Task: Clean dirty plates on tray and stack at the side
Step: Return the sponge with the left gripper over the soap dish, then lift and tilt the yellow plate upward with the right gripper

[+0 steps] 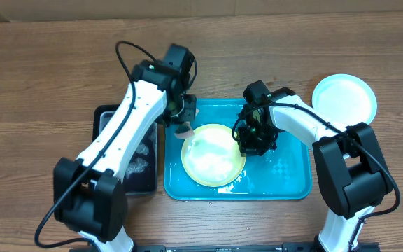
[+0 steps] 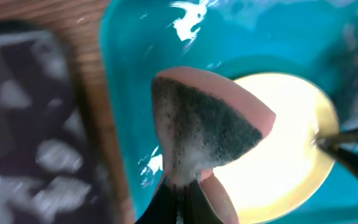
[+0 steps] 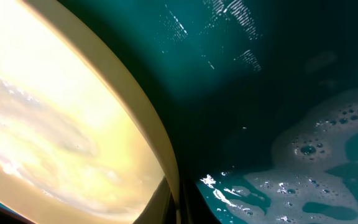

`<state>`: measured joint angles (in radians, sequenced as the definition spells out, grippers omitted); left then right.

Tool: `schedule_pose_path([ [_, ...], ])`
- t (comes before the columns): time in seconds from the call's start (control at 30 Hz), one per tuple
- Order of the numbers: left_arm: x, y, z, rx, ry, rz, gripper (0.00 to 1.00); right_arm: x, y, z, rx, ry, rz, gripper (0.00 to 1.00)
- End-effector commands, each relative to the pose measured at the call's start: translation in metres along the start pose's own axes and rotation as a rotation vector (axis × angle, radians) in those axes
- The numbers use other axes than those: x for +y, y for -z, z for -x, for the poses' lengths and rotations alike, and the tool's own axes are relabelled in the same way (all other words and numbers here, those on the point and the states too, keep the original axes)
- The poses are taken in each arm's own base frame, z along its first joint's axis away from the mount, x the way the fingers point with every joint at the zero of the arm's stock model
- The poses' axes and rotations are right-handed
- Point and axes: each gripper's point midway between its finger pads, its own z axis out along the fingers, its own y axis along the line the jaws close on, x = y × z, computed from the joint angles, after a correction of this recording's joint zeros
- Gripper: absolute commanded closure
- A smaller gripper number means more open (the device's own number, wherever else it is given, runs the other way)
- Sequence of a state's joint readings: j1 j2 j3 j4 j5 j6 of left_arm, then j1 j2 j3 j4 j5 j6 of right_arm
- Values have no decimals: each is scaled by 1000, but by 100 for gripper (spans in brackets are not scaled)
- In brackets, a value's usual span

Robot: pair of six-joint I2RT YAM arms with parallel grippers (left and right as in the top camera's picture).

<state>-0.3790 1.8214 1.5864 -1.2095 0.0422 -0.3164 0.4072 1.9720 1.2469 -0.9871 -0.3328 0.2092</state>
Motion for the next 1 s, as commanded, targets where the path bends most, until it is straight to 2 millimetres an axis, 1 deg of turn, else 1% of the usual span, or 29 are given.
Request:
schedule_pose_path([
  [0.0,37,14,-4,-5,107,152,96,-24,-9,5,-12,-13,-121,96],
  [0.07,63,16,-14,32,180,229,96,-25,3,11,-48,-5,-151,96],
  [0.13,83,18,-21,70,226,260,96,-25,18,16,-86,3,-182,96],
  [0.2,104,16,-27,99,287,271,96,-21,39,22,-134,12,-199,96],
  [0.3,128,12,-32,124,357,276,96,-13,60,27,-185,5,-191,96],
  [0.43,152,2,-42,159,428,274,96,-24,88,32,-268,-51,-289,96],
  [0.53,153,-10,-50,192,429,221,96,-29,103,35,-311,-51,-334,96],
  [0.63,154,-22,-57,213,433,211,96,-23,119,39,-364,-44,-332,96],
  [0.73,153,-32,-62,223,434,206,96,-25,142,43,-439,-64,-363,96],
  [0.87,152,-36,-62,218,435,197,96,-28,174,44,-531,-60,-421,96],
  [0.97,150,-37,-60,211,426,180,96,-22,192,41,-579,-39,-411,96],
])
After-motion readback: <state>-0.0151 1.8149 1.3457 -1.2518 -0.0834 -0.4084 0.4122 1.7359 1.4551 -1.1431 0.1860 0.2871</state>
